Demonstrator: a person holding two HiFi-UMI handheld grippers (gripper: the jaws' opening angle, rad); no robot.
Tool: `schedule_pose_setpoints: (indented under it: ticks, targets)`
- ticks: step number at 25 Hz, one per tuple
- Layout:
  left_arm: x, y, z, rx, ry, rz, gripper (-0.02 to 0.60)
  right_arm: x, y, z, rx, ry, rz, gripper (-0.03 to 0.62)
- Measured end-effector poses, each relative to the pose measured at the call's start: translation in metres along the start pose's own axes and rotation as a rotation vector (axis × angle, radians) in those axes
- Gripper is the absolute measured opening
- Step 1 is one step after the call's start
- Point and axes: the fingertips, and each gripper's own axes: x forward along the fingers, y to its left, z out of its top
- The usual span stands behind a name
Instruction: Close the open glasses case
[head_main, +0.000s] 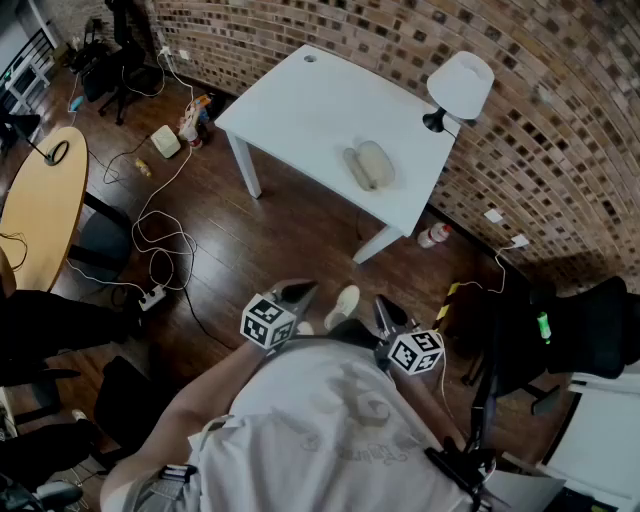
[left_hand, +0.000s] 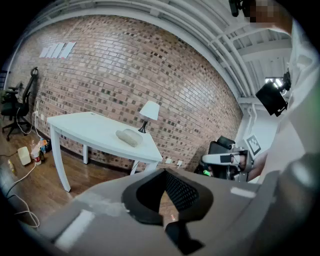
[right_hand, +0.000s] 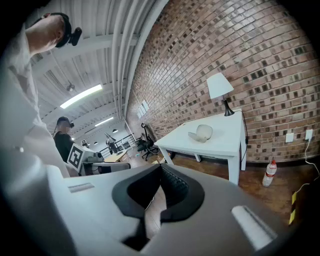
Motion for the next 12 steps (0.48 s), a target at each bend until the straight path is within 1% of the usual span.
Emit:
schedule_pose_setpoints:
  ticks: [3,5,8,12]
  targets:
    - [0.011,0.008,0.005,0.010,0.003,0.000,0.006,0.016,-0.016,0.003,0.008,0.006,0.002,0.008]
    - [0.015,0.016,0.006,0.009,0.007,0.015,0.006,0.030,-0.023,0.004,0.007,0.020,0.017,0.008]
    - [0.020,0.032,0.013,0.003,0.014,0.049,0.006,0.055,-0.027,0.014,-0.003,0.033,0.060,0.008]
    - [0.034,0.048,0.035,0.018,0.011,0.076,0.006,0.087,-0.038,0.033,-0.003,0.055,0.110,0.008]
